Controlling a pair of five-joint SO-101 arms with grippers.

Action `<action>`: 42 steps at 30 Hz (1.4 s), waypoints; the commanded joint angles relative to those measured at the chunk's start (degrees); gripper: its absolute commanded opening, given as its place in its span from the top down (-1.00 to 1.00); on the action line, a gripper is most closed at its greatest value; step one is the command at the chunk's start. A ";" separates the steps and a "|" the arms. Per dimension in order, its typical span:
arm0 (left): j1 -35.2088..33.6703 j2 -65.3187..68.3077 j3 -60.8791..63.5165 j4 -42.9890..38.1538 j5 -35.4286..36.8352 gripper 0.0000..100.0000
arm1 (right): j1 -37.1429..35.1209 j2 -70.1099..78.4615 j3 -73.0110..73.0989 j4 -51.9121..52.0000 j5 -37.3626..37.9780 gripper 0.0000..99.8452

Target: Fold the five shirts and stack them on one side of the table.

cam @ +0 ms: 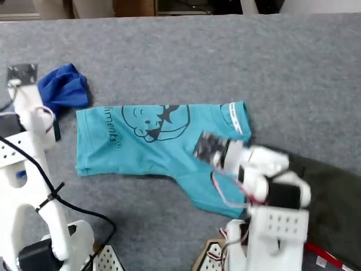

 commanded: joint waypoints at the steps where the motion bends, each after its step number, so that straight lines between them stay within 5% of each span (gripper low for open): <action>1: 3.52 -0.92 -5.45 -1.32 7.74 0.95 | -1.54 16.57 -10.77 -5.45 -4.57 0.99; 8: 14.77 2.68 12.48 -22.24 11.25 0.95 | -7.52 47.43 -29.49 -5.89 -13.80 0.99; 14: 14.15 12.97 17.41 -33.85 11.52 0.95 | -10.95 66.07 -41.19 -6.77 -19.78 0.99; 31: 13.36 39.34 -2.55 -34.37 11.60 0.96 | -3.21 109.32 -88.31 -1.14 -24.53 0.99; 42: 13.54 41.01 -5.36 -34.73 11.69 0.96 | -4.18 125.85 -124.18 17.32 -24.79 0.99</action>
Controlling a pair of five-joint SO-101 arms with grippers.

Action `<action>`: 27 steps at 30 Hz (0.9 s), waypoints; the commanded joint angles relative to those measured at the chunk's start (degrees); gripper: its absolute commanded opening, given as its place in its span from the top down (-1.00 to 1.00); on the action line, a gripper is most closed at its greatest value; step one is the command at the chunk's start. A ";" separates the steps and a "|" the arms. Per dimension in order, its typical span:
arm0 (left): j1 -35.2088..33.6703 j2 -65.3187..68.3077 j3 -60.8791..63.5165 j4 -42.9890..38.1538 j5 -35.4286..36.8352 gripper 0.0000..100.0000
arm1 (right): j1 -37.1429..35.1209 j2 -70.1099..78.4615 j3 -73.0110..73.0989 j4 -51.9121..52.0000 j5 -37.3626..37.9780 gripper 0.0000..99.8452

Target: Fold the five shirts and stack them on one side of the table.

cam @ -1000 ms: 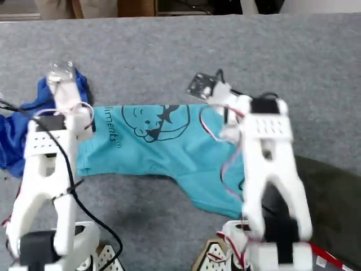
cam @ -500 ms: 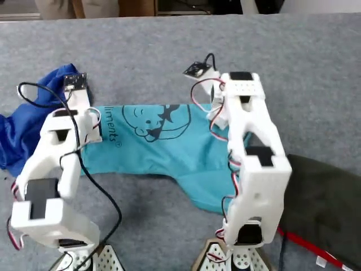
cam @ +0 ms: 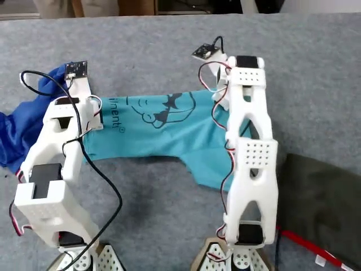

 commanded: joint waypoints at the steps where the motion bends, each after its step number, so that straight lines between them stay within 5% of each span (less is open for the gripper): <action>1: -0.62 -0.48 -2.46 -0.79 0.18 0.96 | 1.10 1.54 -13.76 5.98 -0.35 0.99; 11: -0.26 -14.29 0.79 3.52 0.00 0.96 | -0.31 2.59 -34.68 14.59 -0.53 0.99; 18: 3.16 -34.24 18.29 2.99 -2.02 0.96 | -0.22 -9.19 -19.47 14.59 -1.49 0.99; 22: 3.34 -43.12 30.86 -5.36 -3.96 0.96 | -0.04 -19.03 -8.40 14.59 -1.23 0.99; 27: -0.35 -41.98 34.02 -7.47 -3.60 0.96 | -0.13 -31.52 7.52 14.51 0.26 0.99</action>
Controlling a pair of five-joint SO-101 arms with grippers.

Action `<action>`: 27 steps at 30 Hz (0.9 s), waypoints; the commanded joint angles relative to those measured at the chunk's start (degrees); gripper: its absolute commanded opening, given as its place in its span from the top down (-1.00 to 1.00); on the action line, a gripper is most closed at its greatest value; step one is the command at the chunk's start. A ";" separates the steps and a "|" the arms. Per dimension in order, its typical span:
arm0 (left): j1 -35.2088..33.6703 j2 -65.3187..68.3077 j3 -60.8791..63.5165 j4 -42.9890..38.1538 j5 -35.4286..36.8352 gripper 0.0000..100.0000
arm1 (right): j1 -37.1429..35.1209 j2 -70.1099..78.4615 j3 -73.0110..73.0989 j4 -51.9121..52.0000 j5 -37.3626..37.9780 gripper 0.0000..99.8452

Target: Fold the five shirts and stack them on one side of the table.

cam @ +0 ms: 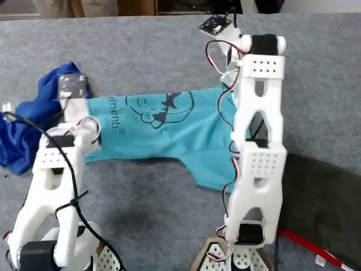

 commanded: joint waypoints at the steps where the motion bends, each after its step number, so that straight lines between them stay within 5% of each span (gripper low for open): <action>1: -1.05 0.84 0.79 -0.09 -0.35 0.96 | -0.40 -13.23 11.38 0.88 0.88 0.99; 7: -0.62 7.87 1.41 -0.97 -0.62 0.96 | -0.66 -32.75 40.84 -1.41 1.41 0.99; 14: -0.79 10.15 0.18 -2.55 -0.62 0.96 | -5.05 -49.80 75.03 -17.05 2.02 0.96; 18: -0.79 10.15 0.18 -2.55 -0.62 0.96 | -5.93 -47.52 79.34 -20.75 -0.44 0.78; 27: -0.70 10.15 0.18 -2.55 -0.62 0.96 | -5.93 -32.31 79.16 -30.33 -0.62 0.76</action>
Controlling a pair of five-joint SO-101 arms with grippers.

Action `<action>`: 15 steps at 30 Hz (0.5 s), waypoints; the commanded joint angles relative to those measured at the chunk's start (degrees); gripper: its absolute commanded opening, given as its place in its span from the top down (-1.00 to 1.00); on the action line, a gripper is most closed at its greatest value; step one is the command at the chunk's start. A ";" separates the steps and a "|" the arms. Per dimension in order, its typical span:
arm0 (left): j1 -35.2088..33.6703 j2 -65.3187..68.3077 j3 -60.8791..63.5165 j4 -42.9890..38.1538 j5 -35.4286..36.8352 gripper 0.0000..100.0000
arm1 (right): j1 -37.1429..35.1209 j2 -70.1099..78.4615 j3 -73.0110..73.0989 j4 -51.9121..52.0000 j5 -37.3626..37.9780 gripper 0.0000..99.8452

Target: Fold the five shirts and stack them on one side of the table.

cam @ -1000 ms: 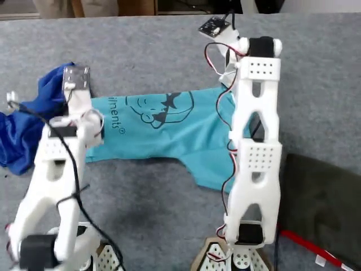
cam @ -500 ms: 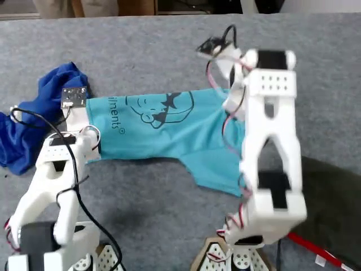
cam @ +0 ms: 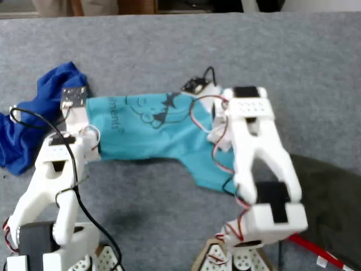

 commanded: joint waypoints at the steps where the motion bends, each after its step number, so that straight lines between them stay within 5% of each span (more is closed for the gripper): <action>1: -0.18 0.04 -1.05 -0.70 -0.44 0.96 | -0.40 4.79 -0.31 -3.69 -0.62 0.76; 15: -0.18 0.04 -0.97 -0.70 -0.44 0.96 | 0.13 10.24 -0.13 -8.88 -0.70 0.99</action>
